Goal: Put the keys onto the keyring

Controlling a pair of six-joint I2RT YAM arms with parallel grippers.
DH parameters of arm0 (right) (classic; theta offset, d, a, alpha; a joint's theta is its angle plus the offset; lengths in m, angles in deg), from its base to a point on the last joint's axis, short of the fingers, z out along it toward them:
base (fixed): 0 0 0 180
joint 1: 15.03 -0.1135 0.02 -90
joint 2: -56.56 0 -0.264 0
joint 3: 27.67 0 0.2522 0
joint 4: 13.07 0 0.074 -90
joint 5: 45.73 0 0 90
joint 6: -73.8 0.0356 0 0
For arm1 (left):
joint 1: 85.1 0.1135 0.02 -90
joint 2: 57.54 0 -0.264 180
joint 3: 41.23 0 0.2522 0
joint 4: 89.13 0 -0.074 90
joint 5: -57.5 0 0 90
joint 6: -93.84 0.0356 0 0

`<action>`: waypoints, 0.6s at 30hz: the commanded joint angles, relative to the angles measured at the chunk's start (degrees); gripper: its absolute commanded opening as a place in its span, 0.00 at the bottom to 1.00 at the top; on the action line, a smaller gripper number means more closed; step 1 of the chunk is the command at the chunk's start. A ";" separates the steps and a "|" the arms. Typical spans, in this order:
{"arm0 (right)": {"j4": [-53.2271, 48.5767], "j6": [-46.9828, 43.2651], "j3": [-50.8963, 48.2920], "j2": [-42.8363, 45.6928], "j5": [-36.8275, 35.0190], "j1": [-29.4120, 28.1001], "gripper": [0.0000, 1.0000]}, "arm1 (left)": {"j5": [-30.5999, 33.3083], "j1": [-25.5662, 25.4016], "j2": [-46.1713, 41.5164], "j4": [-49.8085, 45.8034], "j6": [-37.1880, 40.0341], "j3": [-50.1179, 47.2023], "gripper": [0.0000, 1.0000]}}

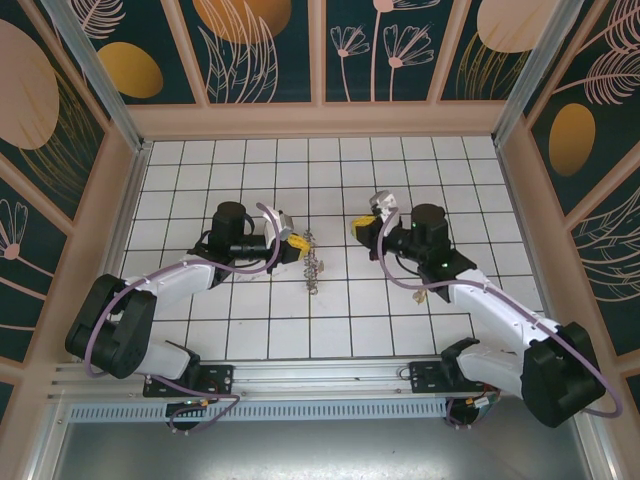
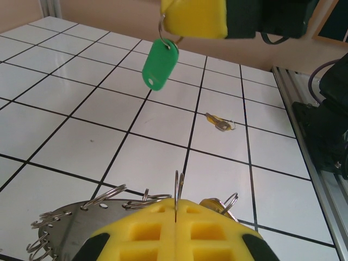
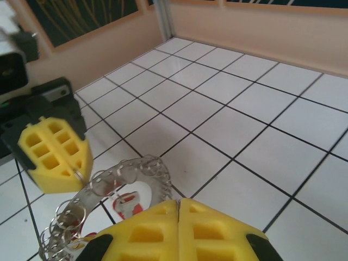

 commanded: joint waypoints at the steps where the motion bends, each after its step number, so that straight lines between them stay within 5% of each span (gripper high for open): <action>1: 0.70 -3.92 2.53 -0.74 -1.70 -1.94 0.00 | -2.46 -0.30 0.07 3.53 -0.73 0.62 0.00; 18: -14.31 0.65 14.83 -11.39 -0.42 -9.11 0.00 | -1.63 -0.27 0.73 5.04 -2.76 1.04 0.00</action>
